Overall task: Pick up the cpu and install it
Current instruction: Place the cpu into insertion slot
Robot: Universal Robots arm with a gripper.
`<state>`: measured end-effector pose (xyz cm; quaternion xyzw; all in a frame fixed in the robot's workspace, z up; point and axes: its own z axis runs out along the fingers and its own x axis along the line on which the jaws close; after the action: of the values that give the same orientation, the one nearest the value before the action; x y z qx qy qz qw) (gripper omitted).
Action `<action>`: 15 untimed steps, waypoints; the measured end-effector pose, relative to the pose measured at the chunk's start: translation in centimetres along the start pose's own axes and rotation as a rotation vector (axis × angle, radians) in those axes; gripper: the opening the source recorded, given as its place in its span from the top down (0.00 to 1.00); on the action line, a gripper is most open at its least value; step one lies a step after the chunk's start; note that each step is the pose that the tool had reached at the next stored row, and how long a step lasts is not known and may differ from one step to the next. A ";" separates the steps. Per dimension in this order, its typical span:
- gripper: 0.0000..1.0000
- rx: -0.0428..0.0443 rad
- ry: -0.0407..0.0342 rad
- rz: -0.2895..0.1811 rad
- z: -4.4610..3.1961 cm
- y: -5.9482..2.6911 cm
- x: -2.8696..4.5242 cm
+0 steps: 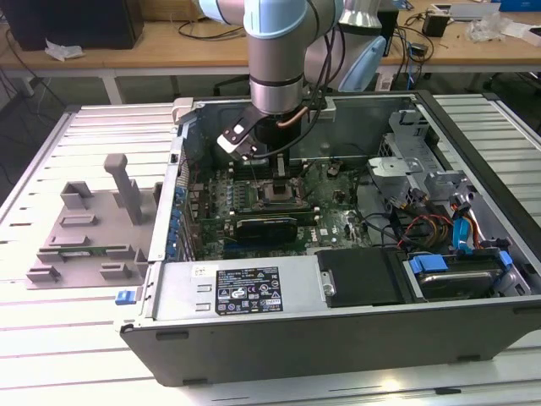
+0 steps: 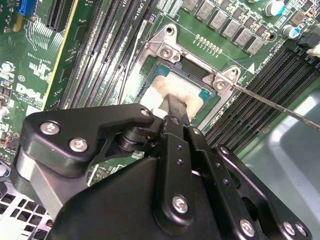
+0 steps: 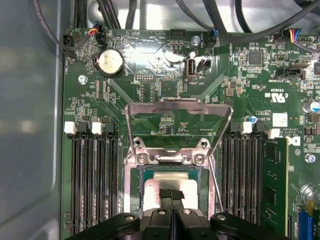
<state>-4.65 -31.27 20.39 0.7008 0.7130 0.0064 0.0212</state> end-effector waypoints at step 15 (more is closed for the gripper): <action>0.89 0.0009 -0.0037 0.000 -5.46 0.21 -0.10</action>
<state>-4.65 -31.26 25.85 0.7008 0.7130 0.0047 0.0222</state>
